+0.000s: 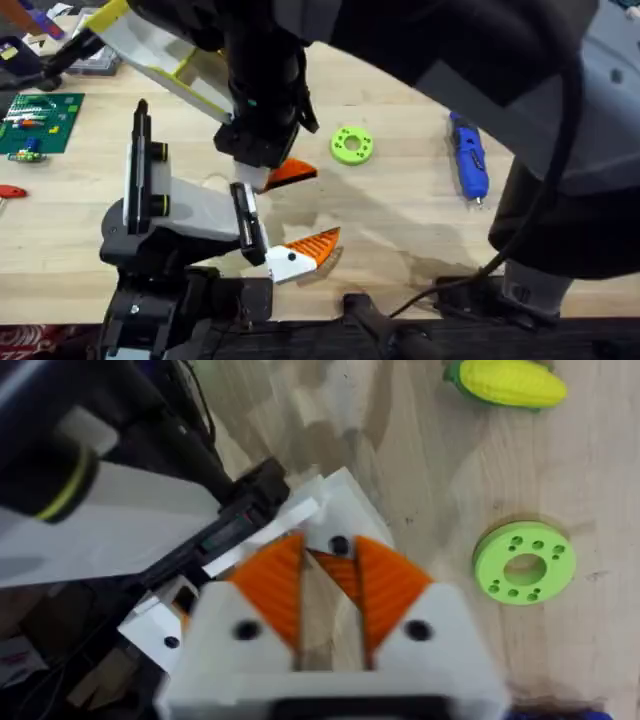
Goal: Pick up the gripper from the table and insert it into the empty holder that is missing its gripper. Then pick up a screw, insert it into the mounting hole, and use the screwdriver to tighten it. Finally, clean up the table by picking up the vegetable and placing it into the bucket.
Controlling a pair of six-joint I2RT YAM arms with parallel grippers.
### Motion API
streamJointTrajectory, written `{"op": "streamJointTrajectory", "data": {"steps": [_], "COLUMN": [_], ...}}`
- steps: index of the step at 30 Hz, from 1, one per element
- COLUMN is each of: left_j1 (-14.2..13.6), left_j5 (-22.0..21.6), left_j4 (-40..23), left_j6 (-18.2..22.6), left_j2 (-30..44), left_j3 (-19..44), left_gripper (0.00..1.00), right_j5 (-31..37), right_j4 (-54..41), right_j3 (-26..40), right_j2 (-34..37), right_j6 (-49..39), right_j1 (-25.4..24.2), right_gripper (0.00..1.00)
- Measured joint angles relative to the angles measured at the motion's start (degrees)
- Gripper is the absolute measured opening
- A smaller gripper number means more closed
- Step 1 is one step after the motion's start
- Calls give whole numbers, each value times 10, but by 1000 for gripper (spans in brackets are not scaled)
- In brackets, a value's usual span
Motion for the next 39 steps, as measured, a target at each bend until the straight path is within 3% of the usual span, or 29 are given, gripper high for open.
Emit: {"op": "streamJointTrajectory", "data": {"steps": [5,6,22,34,39], "left_j1": [0,0,0,0,0], "left_j5": [-1,-1,-1,-1,-1], "left_j4": [1,1,1,1,1], "left_j6": [1,1,3,3,3], "left_j2": [0,0,0,0,0], "left_j3": [0,0,0,0,0], "left_gripper": [983,983,983,983,983], "right_j5": [11,15,22,35,49], "right_j4": [-10,-10,-14,-14,-14], "right_j3": [5,7,107,106,30], "right_j2": [0,0,0,-41,-95], "right_j6": [-3,-4,12,49,53], "right_j1": [-4,-6,-4,-67,-71], "right_gripper": [920,974,996,997,997]}}
